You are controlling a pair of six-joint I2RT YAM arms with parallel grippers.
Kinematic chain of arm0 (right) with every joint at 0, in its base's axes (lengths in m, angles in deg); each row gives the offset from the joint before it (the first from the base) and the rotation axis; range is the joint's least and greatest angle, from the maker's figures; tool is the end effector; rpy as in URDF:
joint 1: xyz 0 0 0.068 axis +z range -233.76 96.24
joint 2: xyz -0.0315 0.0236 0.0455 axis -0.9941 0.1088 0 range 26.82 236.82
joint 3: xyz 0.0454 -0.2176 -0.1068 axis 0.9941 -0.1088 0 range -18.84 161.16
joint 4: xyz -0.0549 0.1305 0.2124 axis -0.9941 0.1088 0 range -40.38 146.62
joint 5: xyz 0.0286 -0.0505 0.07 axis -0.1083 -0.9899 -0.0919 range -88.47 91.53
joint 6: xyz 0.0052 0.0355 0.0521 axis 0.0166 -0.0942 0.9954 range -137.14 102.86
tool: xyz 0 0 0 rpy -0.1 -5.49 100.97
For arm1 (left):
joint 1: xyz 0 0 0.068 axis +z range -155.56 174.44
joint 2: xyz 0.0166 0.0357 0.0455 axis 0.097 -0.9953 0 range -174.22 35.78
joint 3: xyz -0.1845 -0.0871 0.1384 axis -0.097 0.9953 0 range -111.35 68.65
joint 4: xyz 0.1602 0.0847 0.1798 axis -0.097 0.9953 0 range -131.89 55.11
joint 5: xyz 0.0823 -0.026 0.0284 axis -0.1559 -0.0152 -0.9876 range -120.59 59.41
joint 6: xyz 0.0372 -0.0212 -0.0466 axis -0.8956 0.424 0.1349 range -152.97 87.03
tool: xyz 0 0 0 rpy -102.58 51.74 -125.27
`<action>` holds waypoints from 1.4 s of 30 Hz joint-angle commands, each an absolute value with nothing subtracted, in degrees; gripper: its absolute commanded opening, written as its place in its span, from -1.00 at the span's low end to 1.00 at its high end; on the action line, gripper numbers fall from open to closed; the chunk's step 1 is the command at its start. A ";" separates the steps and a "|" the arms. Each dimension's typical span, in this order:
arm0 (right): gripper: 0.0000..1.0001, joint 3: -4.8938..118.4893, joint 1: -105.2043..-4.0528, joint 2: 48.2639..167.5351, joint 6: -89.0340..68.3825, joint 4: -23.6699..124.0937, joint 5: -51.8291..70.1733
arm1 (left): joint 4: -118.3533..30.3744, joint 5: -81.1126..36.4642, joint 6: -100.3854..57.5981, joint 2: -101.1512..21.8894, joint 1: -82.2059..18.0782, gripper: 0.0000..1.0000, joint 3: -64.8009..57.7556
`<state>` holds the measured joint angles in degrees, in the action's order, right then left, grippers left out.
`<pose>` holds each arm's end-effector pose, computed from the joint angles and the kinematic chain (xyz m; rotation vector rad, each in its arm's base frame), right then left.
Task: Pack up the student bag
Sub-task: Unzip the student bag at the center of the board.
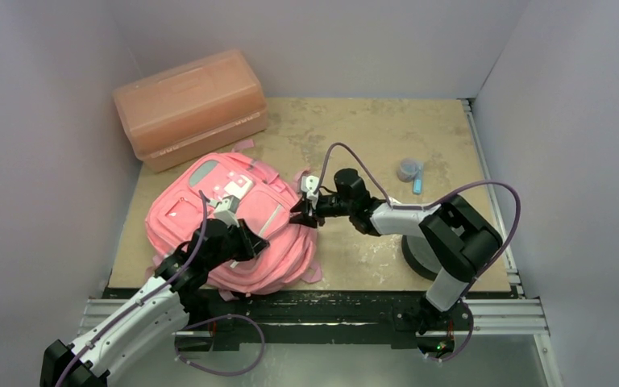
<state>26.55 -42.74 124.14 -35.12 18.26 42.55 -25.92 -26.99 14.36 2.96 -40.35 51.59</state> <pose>0.2418 0.2524 0.1587 -1.3575 1.4045 0.9547 0.1386 -0.1000 0.1704 -0.2079 2.2533 -0.8819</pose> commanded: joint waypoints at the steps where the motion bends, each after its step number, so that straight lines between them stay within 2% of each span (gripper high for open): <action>1: -0.49 24.46 -41.99 120.16 -39.03 16.19 33.25 | -20.14 -30.41 12.93 2.21 -40.02 -1.00 50.76; 3: -0.76 23.67 -41.09 118.19 -40.55 17.78 29.73 | -20.00 -30.41 12.81 2.38 -40.01 -1.00 50.78; 5: -0.93 23.39 -39.49 115.86 -41.39 19.37 25.94 | -20.13 -30.41 12.81 2.25 -40.02 -1.00 50.60; 8: -1.00 24.61 -36.50 112.66 -41.73 24.29 19.78 | -20.82 -29.85 11.64 1.99 -40.01 -1.00 49.93; 9: -1.00 25.39 -36.32 111.94 -41.29 26.55 19.02 | -20.64 -29.34 11.25 1.94 -40.02 -0.93 49.48; 12: -1.00 27.35 -36.21 110.99 -39.91 32.73 18.20 | -18.72 -28.82 9.44 2.37 -40.00 -0.37 46.79; 14: -1.00 28.20 -35.99 110.85 -38.35 35.71 17.04 | -17.46 -28.65 8.30 3.06 -39.92 -0.09 43.85; 17: -1.00 30.42 -35.30 110.99 -34.85 40.61 14.47 | -16.12 -28.70 8.13 2.37 -39.80 0.17 39.18; 19: -1.00 32.01 -34.93 111.17 -32.97 44.37 12.40 | -15.99 -28.21 9.21 -0.68 -39.23 0.23 35.65; 21: -1.00 33.36 -34.61 111.27 -31.82 47.66 10.98 | -16.01 -27.79 10.74 -5.79 -38.48 0.23 32.20; 27: -1.00 33.74 -32.35 109.99 -29.53 52.43 8.61 | -21.58 -27.82 13.56 -22.16 -35.15 -0.14 26.25; 30: -1.00 34.03 -30.85 110.01 -28.41 54.21 8.00 | -27.37 -28.27 14.80 -25.95 -33.14 -0.22 27.42; 35: -1.00 35.60 -26.03 111.34 -26.13 57.05 6.39 | -32.24 -31.68 16.43 -31.68 -31.51 -0.27 28.53; 42: -1.00 38.90 -17.88 112.54 -19.53 57.35 9.27 | -38.04 -34.07 20.10 -32.89 -30.00 -0.29 31.06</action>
<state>35.34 -22.50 112.44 -25.06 56.53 5.50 -34.12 -29.74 18.42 -31.51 -30.91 30.19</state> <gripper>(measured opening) 0.018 0.356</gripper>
